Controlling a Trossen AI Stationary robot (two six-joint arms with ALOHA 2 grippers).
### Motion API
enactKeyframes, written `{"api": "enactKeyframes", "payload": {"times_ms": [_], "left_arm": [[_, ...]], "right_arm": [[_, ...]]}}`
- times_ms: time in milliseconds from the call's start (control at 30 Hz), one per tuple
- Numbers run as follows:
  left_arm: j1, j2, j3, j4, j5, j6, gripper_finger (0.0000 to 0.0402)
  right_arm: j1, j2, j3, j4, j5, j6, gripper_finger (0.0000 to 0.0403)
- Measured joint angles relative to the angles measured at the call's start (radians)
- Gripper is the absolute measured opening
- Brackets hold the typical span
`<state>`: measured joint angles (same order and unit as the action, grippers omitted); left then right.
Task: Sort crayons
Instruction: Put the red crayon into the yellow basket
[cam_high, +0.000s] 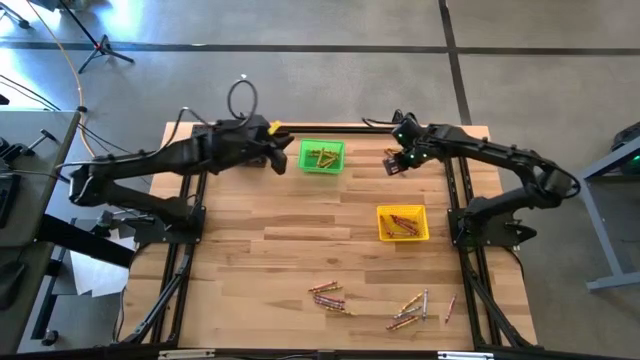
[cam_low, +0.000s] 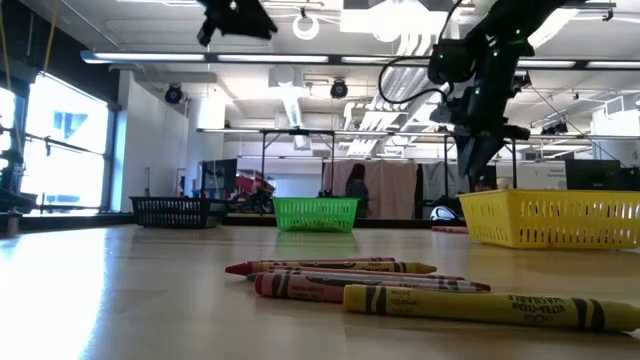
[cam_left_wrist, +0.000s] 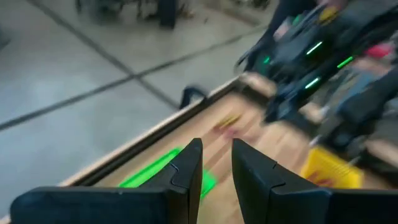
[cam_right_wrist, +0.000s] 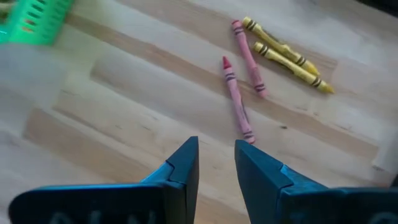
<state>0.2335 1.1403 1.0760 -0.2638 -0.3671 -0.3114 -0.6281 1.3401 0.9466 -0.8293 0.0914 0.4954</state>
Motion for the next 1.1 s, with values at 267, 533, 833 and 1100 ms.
{"api": "enactKeyframes", "payload": {"times_ms": [267,533,833,1100], "left_arm": [[-0.103,-0.063,0.000,0.036,-0.016,-0.001,0.0072],[-0.193,-0.064,0.000,0.034,-0.099,-0.002,0.0072],[-0.243,-0.064,0.000,0.023,-0.176,-0.002,0.0072],[-0.250,-0.064,0.000,0.022,-0.181,-0.005,0.0072]], "right_arm": [[0.000,0.135,0.000,0.010,0.013,-0.025,0.0131],[-0.010,0.235,0.000,0.009,0.071,-0.029,0.0145],[-0.034,0.348,0.000,0.033,0.061,-0.097,0.0145],[-0.035,0.393,0.003,0.061,0.063,-0.119,0.0144]]}}
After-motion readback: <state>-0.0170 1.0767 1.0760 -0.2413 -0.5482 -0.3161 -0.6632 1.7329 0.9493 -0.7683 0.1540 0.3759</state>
